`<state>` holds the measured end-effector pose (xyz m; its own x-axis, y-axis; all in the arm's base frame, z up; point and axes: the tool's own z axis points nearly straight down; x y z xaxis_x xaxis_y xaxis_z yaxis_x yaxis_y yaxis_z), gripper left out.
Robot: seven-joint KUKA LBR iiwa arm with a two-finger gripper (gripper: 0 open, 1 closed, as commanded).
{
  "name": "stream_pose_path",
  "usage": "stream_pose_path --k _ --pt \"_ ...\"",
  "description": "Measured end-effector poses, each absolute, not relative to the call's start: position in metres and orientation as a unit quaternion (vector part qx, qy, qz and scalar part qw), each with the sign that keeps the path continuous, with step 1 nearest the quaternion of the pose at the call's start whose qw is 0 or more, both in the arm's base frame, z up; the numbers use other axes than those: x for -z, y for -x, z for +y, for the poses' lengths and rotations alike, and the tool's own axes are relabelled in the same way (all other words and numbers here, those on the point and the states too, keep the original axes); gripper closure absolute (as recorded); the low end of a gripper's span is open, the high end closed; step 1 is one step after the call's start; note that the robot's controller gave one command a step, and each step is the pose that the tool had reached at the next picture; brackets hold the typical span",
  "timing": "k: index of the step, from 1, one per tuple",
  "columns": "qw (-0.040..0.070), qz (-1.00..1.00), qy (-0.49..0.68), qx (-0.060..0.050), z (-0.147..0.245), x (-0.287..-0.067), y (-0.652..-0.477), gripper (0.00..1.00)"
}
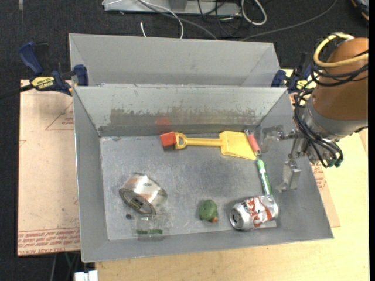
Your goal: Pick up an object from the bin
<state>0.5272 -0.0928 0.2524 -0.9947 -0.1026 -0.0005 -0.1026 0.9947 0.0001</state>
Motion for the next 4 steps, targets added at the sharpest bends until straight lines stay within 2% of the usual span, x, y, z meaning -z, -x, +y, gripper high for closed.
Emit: stream_pose_path --k 1,2,3,4 --pt "0.003 1.000 -0.030 -0.001 -0.103 -0.176 -0.530 0.00" --pt "0.000 0.998 -0.067 -0.002 -0.078 -0.114 -0.521 0.00" --pt "0.000 0.992 -0.122 -0.004 -0.113 -0.083 -0.499 0.00" --pt "0.004 0.978 -0.210 -0.001 -0.085 -0.077 -0.546 0.00"
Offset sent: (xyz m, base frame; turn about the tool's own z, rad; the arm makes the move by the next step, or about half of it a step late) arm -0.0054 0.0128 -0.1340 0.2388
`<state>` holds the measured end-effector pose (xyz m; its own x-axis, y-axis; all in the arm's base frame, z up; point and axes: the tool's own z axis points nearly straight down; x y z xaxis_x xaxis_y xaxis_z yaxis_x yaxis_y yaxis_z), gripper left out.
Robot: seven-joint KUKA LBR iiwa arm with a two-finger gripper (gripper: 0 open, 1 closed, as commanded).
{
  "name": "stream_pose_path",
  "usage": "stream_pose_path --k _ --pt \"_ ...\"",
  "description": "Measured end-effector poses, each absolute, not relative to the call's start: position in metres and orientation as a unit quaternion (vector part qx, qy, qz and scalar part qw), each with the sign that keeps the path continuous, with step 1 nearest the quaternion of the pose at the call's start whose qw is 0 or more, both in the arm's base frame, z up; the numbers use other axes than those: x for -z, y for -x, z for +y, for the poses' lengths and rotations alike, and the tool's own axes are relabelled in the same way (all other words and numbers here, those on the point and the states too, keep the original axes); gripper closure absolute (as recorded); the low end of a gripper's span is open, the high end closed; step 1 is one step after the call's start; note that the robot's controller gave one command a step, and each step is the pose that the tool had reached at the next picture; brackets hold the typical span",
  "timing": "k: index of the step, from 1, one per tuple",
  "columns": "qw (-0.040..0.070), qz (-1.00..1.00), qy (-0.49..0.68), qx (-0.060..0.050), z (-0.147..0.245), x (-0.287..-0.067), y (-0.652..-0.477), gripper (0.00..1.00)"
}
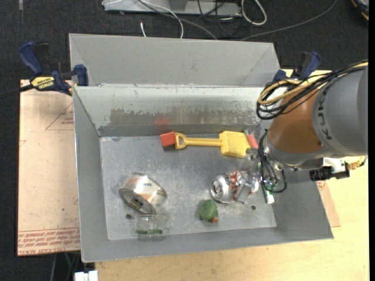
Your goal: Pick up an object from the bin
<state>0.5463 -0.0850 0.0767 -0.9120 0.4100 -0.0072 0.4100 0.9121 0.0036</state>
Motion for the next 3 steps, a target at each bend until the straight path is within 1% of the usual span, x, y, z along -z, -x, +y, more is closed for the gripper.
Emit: stream_pose_path --k 1,2,3 --pt "0.005 0.984 -0.176 -0.004 -0.075 -0.076 -0.543 0.00" --pt "0.008 0.982 -0.189 -0.003 -0.006 -0.139 -0.616 1.00" --pt "0.007 0.982 -0.189 -0.002 -0.007 -0.139 -0.616 1.00"
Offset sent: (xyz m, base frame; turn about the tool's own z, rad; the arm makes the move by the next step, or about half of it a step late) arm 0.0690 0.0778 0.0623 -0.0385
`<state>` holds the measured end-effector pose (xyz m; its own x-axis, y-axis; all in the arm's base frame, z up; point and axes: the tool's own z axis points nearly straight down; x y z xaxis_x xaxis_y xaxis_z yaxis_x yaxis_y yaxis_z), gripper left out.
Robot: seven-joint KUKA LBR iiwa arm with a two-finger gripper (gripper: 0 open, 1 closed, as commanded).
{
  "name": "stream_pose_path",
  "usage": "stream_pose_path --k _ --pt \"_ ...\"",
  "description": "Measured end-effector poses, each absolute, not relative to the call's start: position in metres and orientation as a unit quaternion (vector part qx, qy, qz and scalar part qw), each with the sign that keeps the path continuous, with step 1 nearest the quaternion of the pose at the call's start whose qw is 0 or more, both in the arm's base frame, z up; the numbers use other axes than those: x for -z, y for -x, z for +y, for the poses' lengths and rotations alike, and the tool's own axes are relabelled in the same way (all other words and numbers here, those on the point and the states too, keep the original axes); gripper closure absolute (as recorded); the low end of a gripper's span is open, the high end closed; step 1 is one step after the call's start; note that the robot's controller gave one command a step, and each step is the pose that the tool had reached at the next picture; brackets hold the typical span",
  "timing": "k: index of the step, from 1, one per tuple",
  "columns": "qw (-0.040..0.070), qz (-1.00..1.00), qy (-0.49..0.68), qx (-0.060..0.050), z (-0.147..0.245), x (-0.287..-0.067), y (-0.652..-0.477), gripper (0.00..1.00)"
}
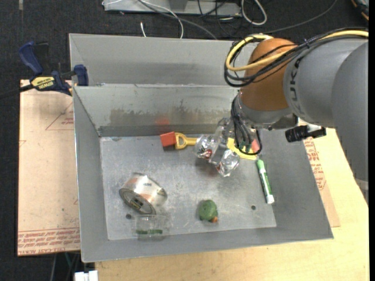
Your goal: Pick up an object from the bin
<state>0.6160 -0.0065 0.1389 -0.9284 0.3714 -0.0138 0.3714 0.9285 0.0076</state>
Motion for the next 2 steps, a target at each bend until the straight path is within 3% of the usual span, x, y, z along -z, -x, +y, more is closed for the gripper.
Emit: stream_pose_path --k 1,2 --pt "0.012 0.979 -0.201 -0.004 -0.0097 -0.1253 -0.6147 1.00" --pt "0.007 0.984 -0.177 -0.002 -0.0027 -0.1168 -0.6089 1.00"
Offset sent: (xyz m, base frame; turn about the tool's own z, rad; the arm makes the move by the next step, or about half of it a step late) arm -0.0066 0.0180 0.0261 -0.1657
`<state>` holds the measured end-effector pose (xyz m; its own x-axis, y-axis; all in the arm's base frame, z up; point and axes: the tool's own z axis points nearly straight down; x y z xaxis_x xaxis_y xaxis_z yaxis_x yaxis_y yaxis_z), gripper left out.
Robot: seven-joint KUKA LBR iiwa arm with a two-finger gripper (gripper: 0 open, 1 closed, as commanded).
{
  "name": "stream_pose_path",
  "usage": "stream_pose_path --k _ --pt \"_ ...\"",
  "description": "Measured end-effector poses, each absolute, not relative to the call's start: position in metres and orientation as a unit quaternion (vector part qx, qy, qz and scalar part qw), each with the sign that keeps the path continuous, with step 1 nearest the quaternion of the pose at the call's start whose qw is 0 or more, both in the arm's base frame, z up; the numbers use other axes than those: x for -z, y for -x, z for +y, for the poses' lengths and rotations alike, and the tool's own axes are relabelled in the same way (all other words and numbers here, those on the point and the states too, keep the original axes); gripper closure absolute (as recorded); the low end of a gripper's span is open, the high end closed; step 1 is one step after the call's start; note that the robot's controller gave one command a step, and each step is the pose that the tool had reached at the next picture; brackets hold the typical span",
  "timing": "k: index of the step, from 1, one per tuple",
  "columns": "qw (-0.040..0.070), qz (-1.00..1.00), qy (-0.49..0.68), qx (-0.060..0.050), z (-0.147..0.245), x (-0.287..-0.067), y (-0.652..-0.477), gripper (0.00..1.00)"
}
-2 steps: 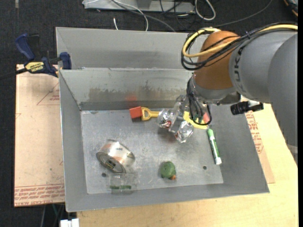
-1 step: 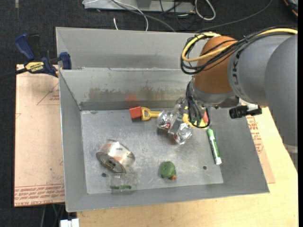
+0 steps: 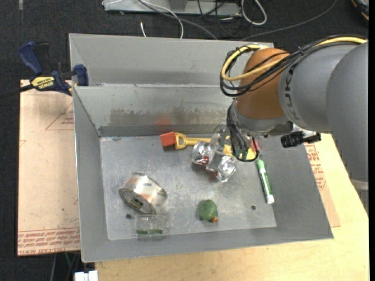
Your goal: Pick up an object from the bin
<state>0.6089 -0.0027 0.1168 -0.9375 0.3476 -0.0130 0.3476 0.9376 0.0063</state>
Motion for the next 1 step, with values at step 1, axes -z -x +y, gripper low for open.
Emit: stream_pose_path --k 1 --pt "0.004 0.968 -0.249 -0.004 -0.0095 -0.0959 -0.6374 1.00"
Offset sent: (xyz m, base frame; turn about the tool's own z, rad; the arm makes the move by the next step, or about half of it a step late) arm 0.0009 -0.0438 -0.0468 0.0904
